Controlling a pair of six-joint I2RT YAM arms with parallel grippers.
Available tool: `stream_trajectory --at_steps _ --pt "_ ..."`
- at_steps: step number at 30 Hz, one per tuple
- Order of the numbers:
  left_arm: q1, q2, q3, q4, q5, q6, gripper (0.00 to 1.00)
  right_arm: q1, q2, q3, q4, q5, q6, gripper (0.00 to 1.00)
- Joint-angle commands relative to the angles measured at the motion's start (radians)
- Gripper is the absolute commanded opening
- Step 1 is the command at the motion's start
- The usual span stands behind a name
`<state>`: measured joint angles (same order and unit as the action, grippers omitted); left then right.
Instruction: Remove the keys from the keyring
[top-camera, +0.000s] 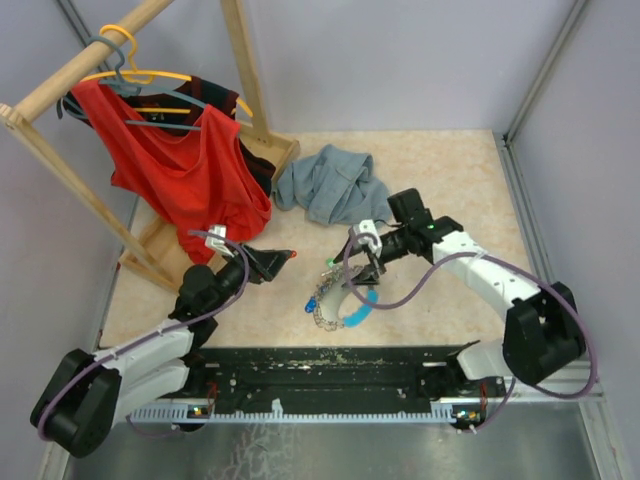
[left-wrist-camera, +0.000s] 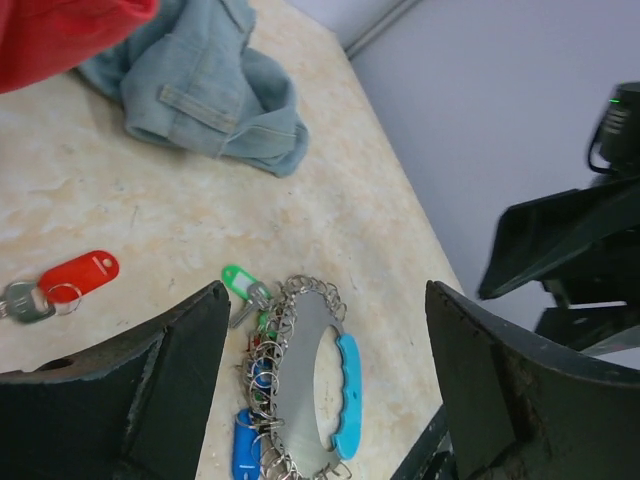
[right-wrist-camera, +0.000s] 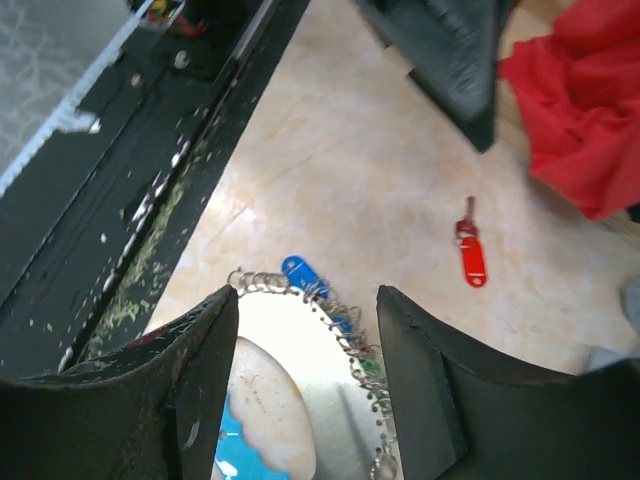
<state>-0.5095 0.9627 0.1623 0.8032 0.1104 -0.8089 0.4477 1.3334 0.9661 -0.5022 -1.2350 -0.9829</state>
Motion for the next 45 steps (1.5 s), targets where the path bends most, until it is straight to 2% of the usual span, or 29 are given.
stream_trajectory --at_steps 1,7,15,19,23,34,36,39,41,45 --pt "0.004 -0.017 -0.046 0.176 0.132 0.103 0.83 0.081 0.066 -0.025 -0.138 0.099 -0.376 0.56" --pt "0.003 -0.121 -0.144 0.196 0.060 0.131 0.82 0.189 0.164 -0.043 0.065 0.278 -0.137 0.51" --pt "0.006 -0.382 -0.240 0.025 -0.144 0.176 0.89 0.289 0.267 0.004 0.210 0.431 0.110 0.46" --pt "0.005 -0.460 -0.267 -0.007 -0.149 0.187 0.89 0.341 0.309 0.042 0.232 0.504 0.206 0.45" --pt "0.006 -0.471 -0.267 -0.020 -0.140 0.197 0.88 0.375 0.363 0.057 0.264 0.596 0.279 0.45" --pt "0.006 -0.483 -0.273 -0.029 -0.121 0.193 0.88 0.398 0.407 0.084 0.248 0.659 0.297 0.30" --pt "0.006 -0.493 -0.273 -0.040 -0.120 0.191 0.88 0.399 0.407 0.089 0.241 0.663 0.297 0.26" --pt "0.006 -0.506 -0.271 -0.055 -0.115 0.193 0.88 0.399 0.401 0.103 0.224 0.668 0.298 0.09" --pt "0.005 -0.513 -0.268 -0.066 -0.106 0.194 0.87 0.398 0.389 0.122 0.205 0.670 0.301 0.02" --pt "0.005 -0.513 -0.261 -0.075 -0.055 0.207 0.84 0.354 0.345 0.141 0.175 0.578 0.326 0.00"
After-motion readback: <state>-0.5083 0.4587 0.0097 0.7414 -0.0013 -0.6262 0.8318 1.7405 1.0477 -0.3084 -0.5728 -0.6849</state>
